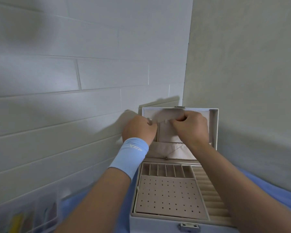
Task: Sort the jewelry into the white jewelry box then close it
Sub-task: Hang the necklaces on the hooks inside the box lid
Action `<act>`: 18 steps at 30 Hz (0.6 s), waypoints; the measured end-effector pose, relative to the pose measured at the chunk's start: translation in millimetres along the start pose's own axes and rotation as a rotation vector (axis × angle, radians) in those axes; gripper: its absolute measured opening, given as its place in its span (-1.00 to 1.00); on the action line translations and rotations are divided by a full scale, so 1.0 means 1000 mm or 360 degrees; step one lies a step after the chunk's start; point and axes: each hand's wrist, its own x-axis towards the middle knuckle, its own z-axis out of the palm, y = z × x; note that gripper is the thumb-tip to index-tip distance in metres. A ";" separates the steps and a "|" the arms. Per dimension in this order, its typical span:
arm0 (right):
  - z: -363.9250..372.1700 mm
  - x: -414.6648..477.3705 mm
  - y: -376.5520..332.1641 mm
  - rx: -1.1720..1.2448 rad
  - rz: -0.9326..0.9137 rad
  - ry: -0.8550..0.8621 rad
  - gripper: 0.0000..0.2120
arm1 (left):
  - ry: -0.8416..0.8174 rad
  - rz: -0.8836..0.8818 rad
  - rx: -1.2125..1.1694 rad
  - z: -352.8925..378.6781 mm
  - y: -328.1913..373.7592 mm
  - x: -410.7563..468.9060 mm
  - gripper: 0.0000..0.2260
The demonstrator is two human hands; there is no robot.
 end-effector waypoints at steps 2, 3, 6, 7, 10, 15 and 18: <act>-0.003 -0.004 0.002 -0.0053 0.0006 -0.0067 -0.70 | -0.0049 0.0032 -0.0018 -0.001 -0.003 -0.005 -0.54; -0.005 -0.006 0.003 -0.0059 0.0017 -0.0108 -0.70 | -0.0086 0.0045 -0.0023 -0.002 -0.004 -0.007 -0.53; -0.010 -0.014 0.002 -0.0055 0.0093 -0.0347 -0.72 | -0.0235 0.0075 -0.0031 -0.004 -0.009 -0.015 -0.60; -0.012 -0.018 0.000 0.0010 0.0138 -0.0458 -0.68 | -0.0299 0.0086 -0.0088 -0.006 -0.010 -0.017 -0.64; -0.021 -0.033 -0.006 0.0436 0.0460 -0.0878 -0.59 | -0.0667 0.0055 -0.0497 -0.017 -0.008 -0.028 -0.78; -0.025 -0.047 -0.008 0.0633 0.0427 -0.1188 -0.59 | -0.1057 0.0182 -0.0565 -0.028 -0.009 -0.041 -0.82; -0.031 -0.048 -0.011 0.0737 0.0364 -0.0965 -0.76 | -0.1009 0.0158 -0.0441 -0.032 -0.018 -0.042 -0.81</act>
